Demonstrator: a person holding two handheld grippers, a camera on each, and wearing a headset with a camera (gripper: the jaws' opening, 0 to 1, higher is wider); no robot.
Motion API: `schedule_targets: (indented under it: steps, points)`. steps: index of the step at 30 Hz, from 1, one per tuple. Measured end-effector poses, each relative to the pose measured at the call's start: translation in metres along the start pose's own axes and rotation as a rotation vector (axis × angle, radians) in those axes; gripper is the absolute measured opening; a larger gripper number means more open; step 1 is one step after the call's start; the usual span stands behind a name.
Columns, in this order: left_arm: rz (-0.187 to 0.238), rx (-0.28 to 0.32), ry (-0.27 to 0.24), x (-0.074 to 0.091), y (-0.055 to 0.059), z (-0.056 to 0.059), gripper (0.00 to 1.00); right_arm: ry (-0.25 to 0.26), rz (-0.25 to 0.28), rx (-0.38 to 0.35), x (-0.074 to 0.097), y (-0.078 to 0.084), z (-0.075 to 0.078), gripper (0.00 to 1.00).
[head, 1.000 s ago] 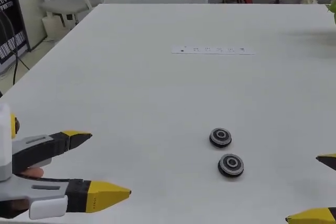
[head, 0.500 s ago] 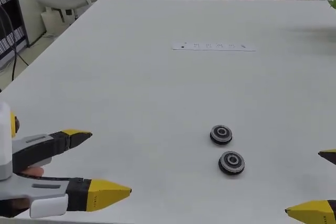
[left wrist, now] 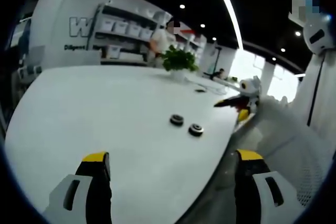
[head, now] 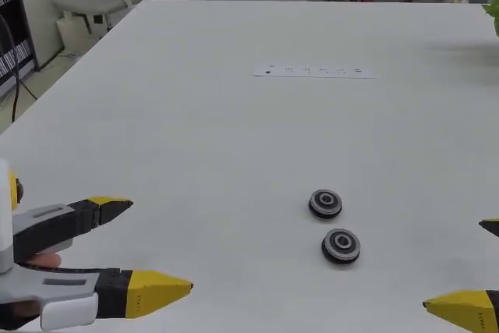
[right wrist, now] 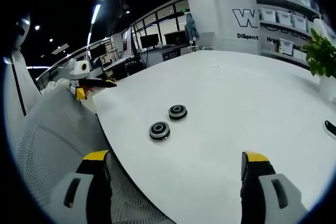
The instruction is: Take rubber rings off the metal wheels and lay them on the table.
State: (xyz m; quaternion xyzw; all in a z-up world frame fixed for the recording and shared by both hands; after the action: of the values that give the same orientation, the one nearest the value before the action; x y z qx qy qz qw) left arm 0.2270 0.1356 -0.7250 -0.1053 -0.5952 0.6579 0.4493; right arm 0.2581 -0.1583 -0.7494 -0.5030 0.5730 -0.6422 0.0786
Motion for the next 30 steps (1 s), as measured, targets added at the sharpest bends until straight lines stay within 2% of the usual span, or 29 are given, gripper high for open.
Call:
schedule_targets:
  steps: [5,12,19,24,30]
  points:
    - [0.012,-0.004,-0.004,0.001,-0.004,0.0,1.0,0.041,0.013,-0.015,0.005,0.0,0.008,1.0]
    - [0.01,-0.016,-0.001,0.003,-0.01,0.001,1.0,0.036,0.02,-0.025,0.007,0.001,0.007,1.0]
    - [0.026,-0.04,-0.005,0.009,-0.026,0.003,1.0,0.034,0.032,-0.027,0.008,0.001,0.005,0.98]
    - [0.053,-0.054,-0.005,0.014,-0.041,0.006,1.0,0.035,0.034,-0.025,0.009,0.001,0.006,0.98]
    - [0.047,-0.089,-0.026,0.018,-0.056,0.005,1.0,0.05,0.053,-0.024,0.012,-0.005,0.012,0.97]
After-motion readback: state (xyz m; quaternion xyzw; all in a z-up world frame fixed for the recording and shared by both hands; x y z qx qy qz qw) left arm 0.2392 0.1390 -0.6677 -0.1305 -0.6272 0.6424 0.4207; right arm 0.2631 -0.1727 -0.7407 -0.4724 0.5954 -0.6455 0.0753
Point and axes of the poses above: the centre of the closed fingertips' face, and the gripper's own axes: x roughly backward along the fingers, z roughly to its right, y roughly out of its underside, the point moved 1 cm from there along x, roughly backward along the fingers, and after that the axes turned 3 degrees about -z, right-handed, at the moved point
